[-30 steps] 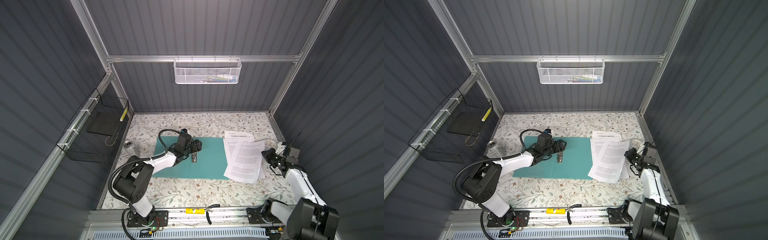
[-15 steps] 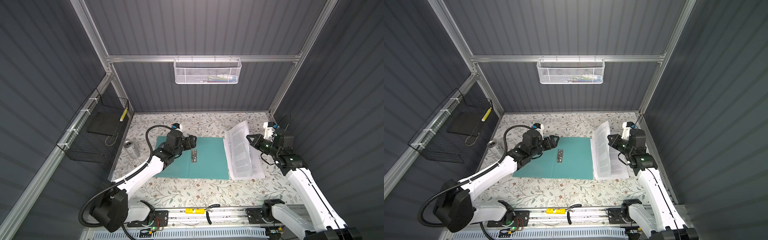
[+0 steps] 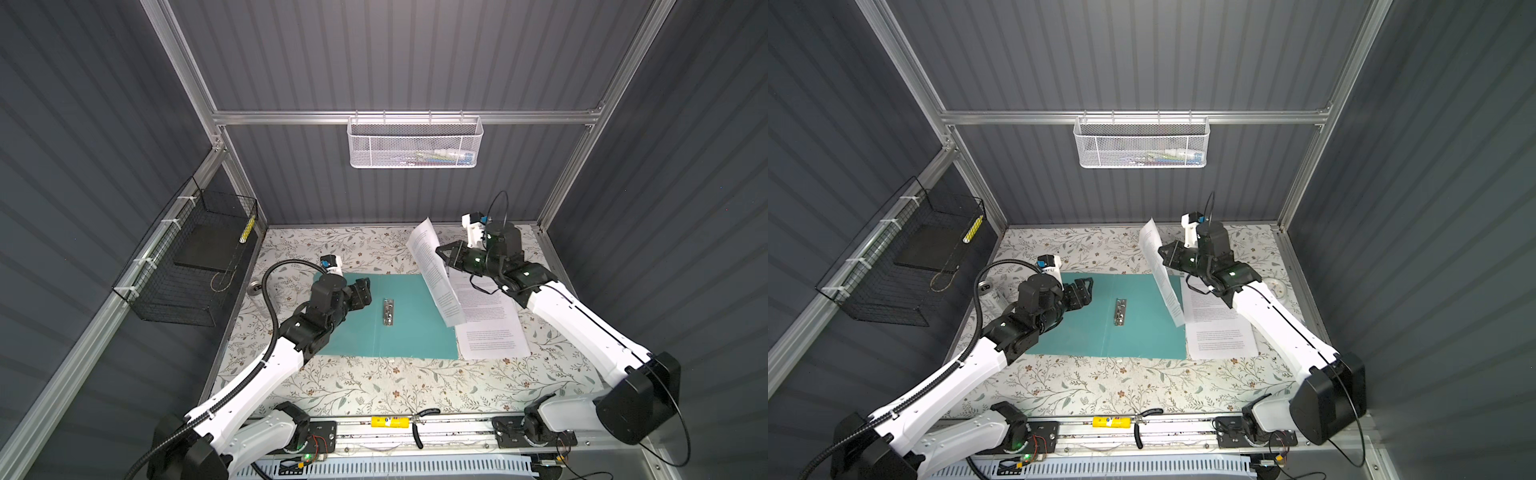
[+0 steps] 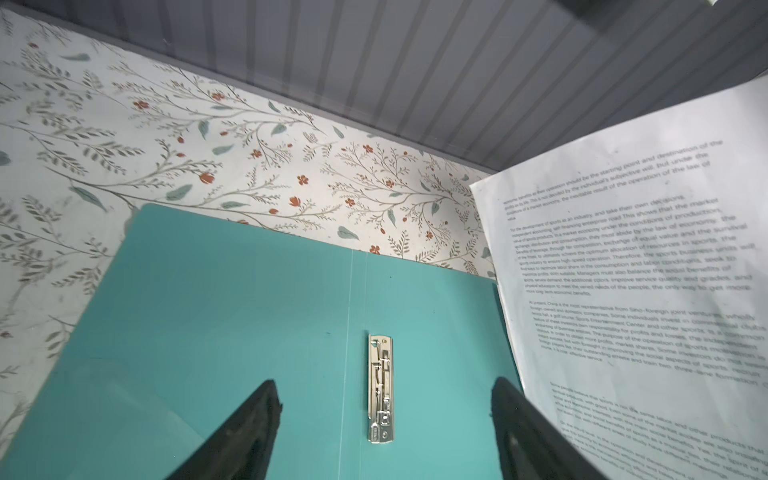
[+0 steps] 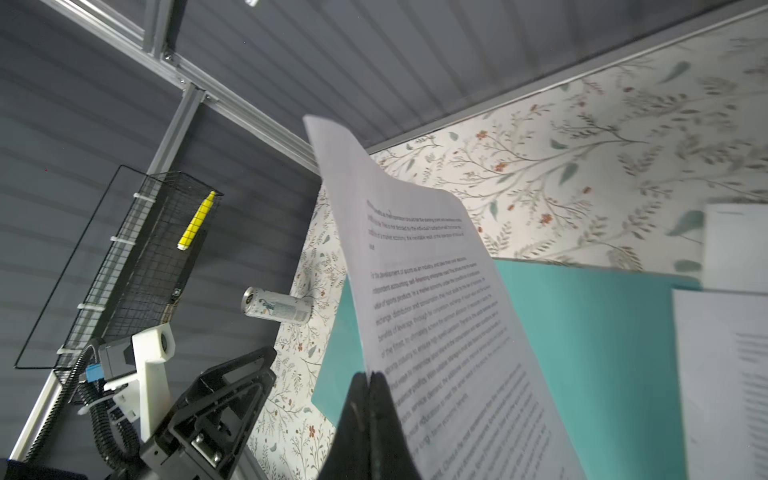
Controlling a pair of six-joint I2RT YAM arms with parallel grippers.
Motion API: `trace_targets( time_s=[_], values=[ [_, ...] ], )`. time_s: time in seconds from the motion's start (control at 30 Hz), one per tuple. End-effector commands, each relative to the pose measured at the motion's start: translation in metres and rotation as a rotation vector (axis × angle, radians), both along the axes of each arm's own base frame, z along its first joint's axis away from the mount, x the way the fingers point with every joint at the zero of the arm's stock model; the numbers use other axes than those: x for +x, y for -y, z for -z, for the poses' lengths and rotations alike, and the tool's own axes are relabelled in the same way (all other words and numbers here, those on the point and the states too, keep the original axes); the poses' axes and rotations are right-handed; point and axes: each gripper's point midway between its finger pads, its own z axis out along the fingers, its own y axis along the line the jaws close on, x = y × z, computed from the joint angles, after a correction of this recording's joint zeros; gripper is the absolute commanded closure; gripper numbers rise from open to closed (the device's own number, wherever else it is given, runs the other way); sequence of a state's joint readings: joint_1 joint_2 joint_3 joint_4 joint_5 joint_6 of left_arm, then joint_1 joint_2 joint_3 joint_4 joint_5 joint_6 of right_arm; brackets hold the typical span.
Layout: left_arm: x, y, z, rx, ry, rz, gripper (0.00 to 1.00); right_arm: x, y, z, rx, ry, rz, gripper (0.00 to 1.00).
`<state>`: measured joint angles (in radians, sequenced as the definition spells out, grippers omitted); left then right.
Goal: Put the files into the folder
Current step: 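Lift the top paper with the right gripper and carry it over the open folder, then lower the paper onto the folder beside the metal clip with the right gripper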
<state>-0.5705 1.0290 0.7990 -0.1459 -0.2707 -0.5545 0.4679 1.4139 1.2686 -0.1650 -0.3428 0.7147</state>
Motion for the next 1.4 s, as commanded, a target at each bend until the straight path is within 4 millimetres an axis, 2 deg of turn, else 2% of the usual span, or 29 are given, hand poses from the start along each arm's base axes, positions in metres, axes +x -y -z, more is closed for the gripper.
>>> trace_targets(
  time_s=[0.0, 0.13, 0.3, 0.43, 0.53, 0.67, 0.77, 0.9, 1.13, 1.37],
  values=[
    [0.000, -0.020, -0.004, 0.082, 0.011, -0.059, 0.16, 0.007, -0.027, -0.023, 0.078, 0.019, -0.065, 1.00],
    [0.000, -0.025, -0.003, 0.071, -0.001, -0.070, 0.11, 0.016, -0.051, -0.027, 0.116, 0.002, -0.114, 1.00],
    [0.000, -0.032, 0.002, 0.011, -0.003, -0.077, 0.09, 0.038, -0.068, -0.012, 0.155, -0.040, -0.095, 1.00],
    [0.002, -0.030, 0.006, -0.030, -0.028, -0.046, 0.10, 0.063, -0.075, 0.021, 0.174, -0.088, -0.037, 1.00],
    [0.008, -0.031, 0.010, -0.052, -0.057, -0.046, 0.12, 0.083, -0.084, 0.059, 0.195, -0.148, 0.008, 1.00],
    [0.013, -0.029, 0.014, -0.072, -0.076, -0.035, 0.13, 0.099, -0.098, 0.104, 0.183, -0.181, 0.058, 1.00],
    [0.012, -0.035, 0.017, -0.071, -0.066, -0.063, 0.14, 0.102, -0.105, 0.128, 0.147, -0.148, 0.097, 1.00],
    [0.010, -0.036, 0.017, -0.071, -0.059, -0.058, 0.14, 0.096, -0.110, 0.142, 0.111, -0.083, 0.129, 1.00],
    [0.013, -0.029, 0.026, -0.085, -0.088, -0.038, 0.15, 0.084, -0.121, 0.165, 0.114, -0.091, 0.125, 1.00],
    [0.012, -0.031, 0.030, -0.078, -0.098, -0.043, 0.15, 0.079, -0.130, 0.175, 0.115, -0.085, 0.119, 1.00]
  ],
)
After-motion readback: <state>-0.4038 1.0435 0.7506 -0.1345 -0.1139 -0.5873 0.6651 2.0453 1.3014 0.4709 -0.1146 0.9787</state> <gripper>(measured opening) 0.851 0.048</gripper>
